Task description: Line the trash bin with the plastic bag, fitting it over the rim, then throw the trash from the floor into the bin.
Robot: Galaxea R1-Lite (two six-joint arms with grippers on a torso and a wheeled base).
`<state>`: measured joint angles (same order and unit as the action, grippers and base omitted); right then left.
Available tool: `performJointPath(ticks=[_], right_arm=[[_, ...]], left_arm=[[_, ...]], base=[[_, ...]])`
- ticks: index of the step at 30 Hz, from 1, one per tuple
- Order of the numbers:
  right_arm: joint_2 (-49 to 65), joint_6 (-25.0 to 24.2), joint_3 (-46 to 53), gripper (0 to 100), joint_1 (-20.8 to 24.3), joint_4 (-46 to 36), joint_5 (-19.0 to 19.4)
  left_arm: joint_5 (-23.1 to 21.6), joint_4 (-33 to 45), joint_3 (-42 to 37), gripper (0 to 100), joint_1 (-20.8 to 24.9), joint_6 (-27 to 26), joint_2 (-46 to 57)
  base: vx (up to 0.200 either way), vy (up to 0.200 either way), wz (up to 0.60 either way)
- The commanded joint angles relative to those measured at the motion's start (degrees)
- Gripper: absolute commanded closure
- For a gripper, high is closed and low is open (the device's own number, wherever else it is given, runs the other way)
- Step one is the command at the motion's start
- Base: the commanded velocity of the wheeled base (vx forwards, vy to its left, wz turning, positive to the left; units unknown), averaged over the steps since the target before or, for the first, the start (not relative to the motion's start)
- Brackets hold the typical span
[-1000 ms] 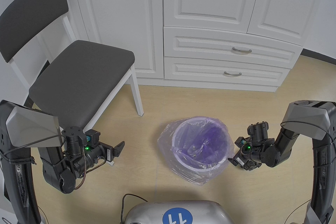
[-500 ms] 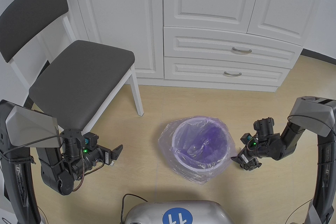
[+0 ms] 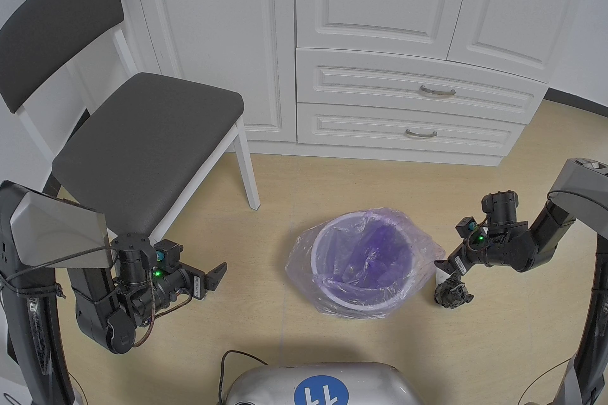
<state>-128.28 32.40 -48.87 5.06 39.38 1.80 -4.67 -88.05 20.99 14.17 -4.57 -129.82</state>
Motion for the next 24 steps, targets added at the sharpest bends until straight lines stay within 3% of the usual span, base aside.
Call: performJointPath(ticks=[1, 7, 14, 19, 24], right_arm=[[-1.09, 0.12, -0.08, 0, 0.39, 0.0, 0.13], [-6.19, 1.7, -1.31, 0, 0.65, -0.09, 0.04], [-0.92, 5.3, 1.32, 0, -2.16, -0.53, 1.45], [4.36, 4.78, 2.55, 0, -3.21, 0.09, 4.08], [3.39, 1.87, 1.59, 0, -0.66, 0.35, 4.0]], left_arm=[[0.01, -0.01, 0.1, 0, 0.42, -0.09, 0.09], [0.1, -0.01, -0.16, 0, 0.78, -0.09, 0.27], [0.01, -0.01, -0.25, 0, 0.42, -0.09, 0.97], [0.01, -0.01, -0.25, 0, 0.34, 0.0, 0.97], [0.01, -0.01, -0.16, 0, 0.42, -0.09, 0.97]], base=[[0.0, 0.0, 0.0], [0.0, 0.0, 0.0], [0.0, 0.0, 0.0], [0.0, 0.0, 0.0], [0.0, 0.0, 0.0]])
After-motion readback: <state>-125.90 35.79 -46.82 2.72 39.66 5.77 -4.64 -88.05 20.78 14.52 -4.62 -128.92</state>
